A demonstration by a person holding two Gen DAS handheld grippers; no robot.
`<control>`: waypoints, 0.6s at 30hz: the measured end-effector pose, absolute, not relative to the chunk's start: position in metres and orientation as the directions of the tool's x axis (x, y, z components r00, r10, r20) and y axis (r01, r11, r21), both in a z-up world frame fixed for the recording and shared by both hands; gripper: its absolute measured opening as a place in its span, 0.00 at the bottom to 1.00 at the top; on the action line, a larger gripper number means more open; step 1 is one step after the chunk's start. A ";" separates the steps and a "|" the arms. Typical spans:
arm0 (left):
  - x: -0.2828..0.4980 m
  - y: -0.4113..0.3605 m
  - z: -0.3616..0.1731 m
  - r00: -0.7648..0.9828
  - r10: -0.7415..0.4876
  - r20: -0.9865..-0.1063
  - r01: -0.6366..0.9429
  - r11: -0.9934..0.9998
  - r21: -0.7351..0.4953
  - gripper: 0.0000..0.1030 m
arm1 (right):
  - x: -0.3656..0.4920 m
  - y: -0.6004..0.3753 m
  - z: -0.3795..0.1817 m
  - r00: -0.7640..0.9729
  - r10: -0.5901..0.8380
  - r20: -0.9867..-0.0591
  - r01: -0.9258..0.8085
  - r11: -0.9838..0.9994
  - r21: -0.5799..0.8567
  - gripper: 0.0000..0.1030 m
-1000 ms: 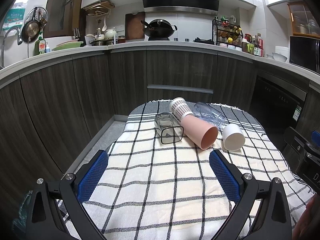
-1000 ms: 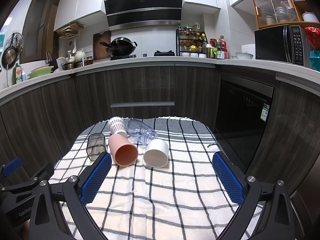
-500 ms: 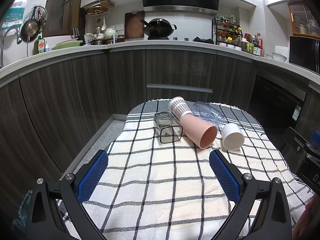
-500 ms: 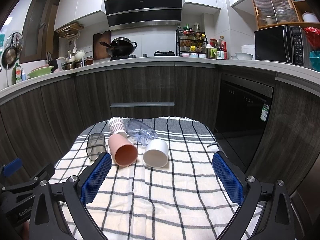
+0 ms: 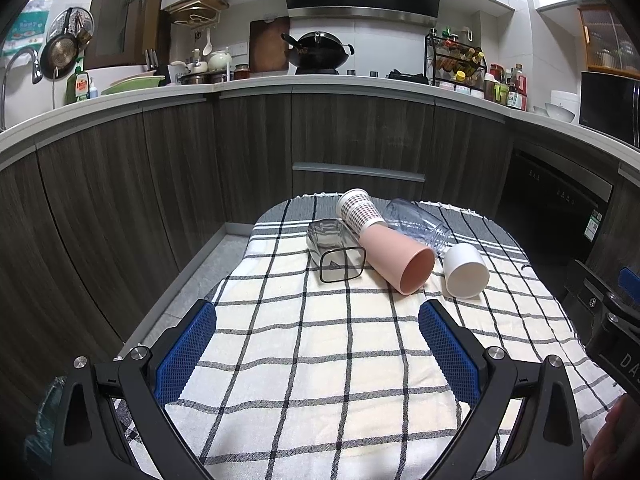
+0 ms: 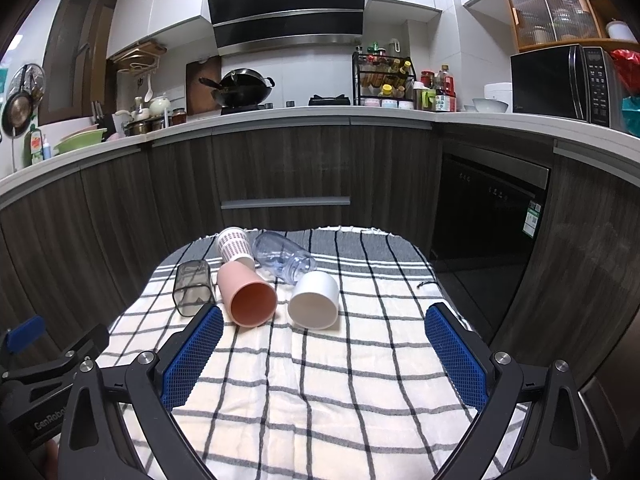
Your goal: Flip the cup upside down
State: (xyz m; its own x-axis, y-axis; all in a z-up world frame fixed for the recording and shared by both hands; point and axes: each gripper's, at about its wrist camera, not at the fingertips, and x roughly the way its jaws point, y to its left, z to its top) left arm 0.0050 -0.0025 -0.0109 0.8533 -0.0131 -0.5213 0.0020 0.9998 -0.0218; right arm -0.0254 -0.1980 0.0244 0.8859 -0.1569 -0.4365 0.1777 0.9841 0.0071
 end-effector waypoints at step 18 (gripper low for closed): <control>0.016 0.002 -0.016 0.825 -0.002 -0.565 -0.014 1.000 -0.024 1.00 | -0.020 -0.194 0.022 0.877 -0.160 -0.453 0.179 0.984 -0.001 0.98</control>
